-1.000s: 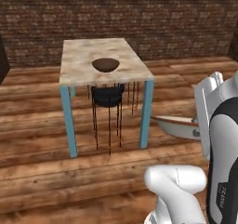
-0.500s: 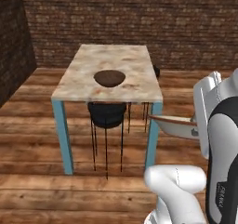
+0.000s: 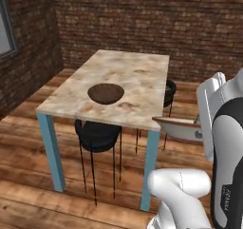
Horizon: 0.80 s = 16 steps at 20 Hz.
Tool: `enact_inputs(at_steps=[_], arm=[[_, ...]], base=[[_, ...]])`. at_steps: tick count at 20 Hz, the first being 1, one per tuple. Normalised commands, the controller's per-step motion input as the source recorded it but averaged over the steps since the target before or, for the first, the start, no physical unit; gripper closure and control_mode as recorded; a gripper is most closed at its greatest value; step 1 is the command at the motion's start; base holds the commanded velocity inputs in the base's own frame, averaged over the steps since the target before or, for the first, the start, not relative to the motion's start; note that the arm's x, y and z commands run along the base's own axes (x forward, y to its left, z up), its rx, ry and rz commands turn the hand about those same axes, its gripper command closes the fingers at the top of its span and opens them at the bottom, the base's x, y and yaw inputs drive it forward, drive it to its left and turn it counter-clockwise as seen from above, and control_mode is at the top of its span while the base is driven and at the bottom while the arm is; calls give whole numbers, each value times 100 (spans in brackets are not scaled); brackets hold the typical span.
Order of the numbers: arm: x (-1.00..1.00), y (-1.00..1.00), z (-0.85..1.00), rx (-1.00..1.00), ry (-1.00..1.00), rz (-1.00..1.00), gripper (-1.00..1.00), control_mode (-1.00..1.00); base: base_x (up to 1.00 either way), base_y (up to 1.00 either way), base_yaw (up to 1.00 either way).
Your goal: Pick up the bowls from the cabinet and place each bowl in front of a stool on the dining counter.
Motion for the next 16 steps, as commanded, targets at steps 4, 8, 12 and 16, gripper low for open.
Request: enact_inputs(at_steps=[4, 8, 12, 16], arm=[[0, 0, 0, 0, 0, 0, 100, 100], [0, 0, 0, 0, 0, 0, 100, 100], [0, 0, 0, 0, 0, 0, 100, 100], [0, 0, 0, 0, 0, 0, 100, 100]], base=[[26, -100, 44], [13, -100, 51], [2, -100, 54], [0, -100, 55]])
